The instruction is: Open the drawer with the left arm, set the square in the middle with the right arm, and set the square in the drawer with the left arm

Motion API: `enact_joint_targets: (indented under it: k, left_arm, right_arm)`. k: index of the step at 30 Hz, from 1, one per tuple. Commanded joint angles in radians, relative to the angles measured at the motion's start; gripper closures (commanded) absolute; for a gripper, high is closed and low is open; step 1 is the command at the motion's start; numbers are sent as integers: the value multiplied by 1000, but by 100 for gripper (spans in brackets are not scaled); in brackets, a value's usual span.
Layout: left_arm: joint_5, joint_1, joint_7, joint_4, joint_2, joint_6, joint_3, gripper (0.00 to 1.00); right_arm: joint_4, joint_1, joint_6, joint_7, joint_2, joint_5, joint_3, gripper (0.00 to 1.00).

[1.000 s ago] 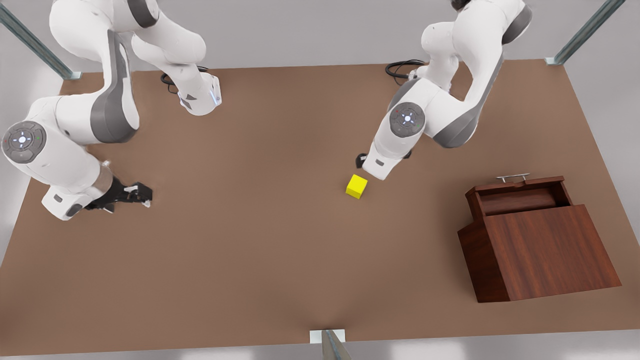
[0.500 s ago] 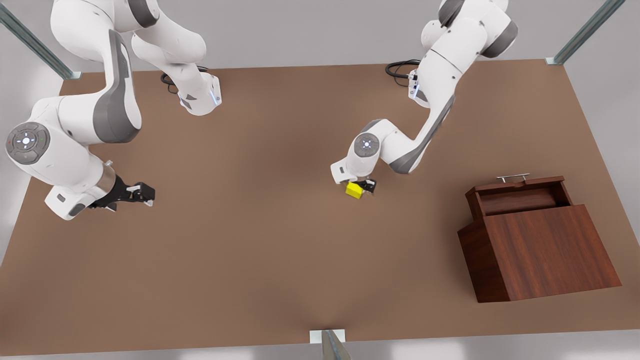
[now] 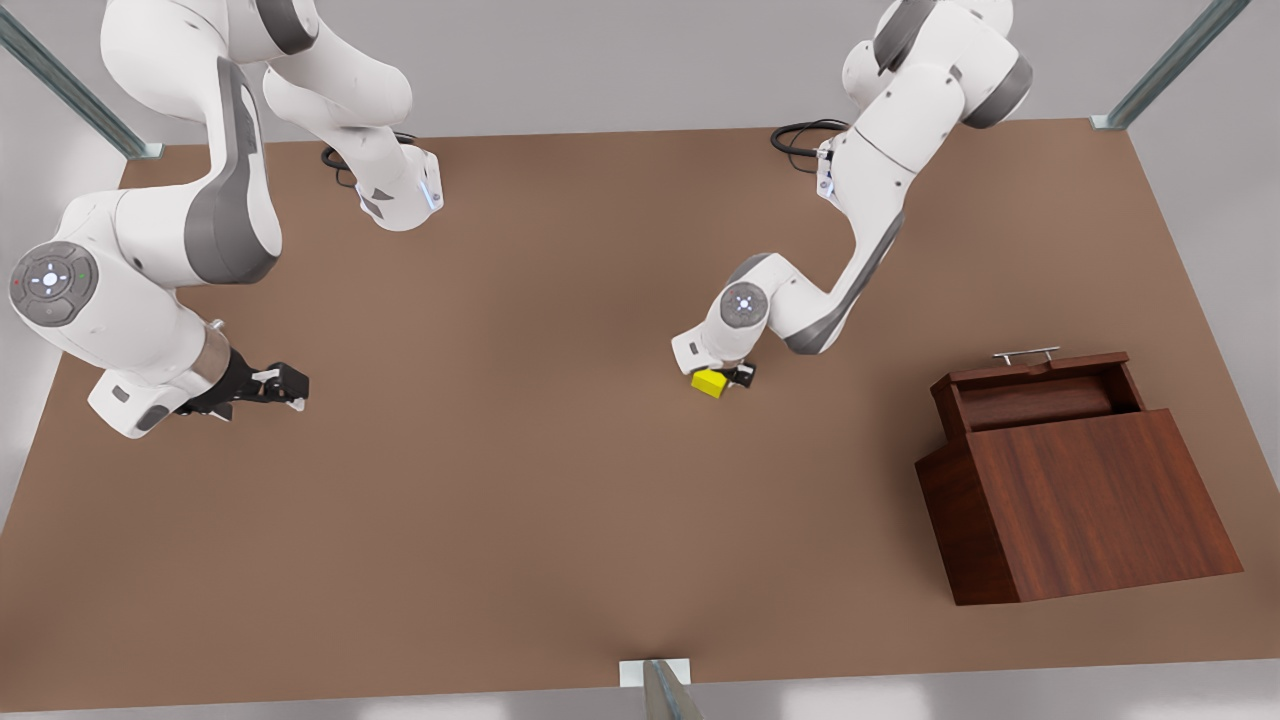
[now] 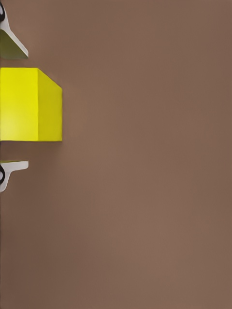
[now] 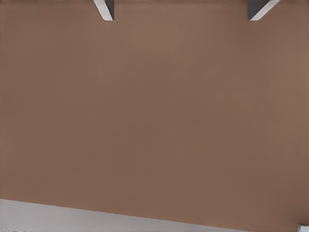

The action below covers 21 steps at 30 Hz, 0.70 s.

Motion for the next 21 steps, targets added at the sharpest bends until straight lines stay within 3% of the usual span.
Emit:
enact_joint_targets:
  k: [1, 11, 13, 14, 21]
  left_arm:
    - [2, 0, 0, 0, 0, 0, 5, 0]
    - [14, -20, 0, 0, 65, 21, 31, 0]
    - [14, -21, -3, -2, 66, 20, 34, 37]
    - [14, -21, -3, -2, 66, 20, 35, 42]
    - [11, -21, -14, 2, 62, 8, 35, 43]
  right_arm:
    - [-1, 1, 1, 0, 2, 0, 0, 0]
    - [3, 0, -2, -1, 0, 0, 0, 0]
    - [3, -2, -3, -1, -1, 0, -1, 0]
    - [3, -2, -5, -1, -3, 0, -3, 0]
    - [1, -8, -6, -3, -20, 6, -3, 0]
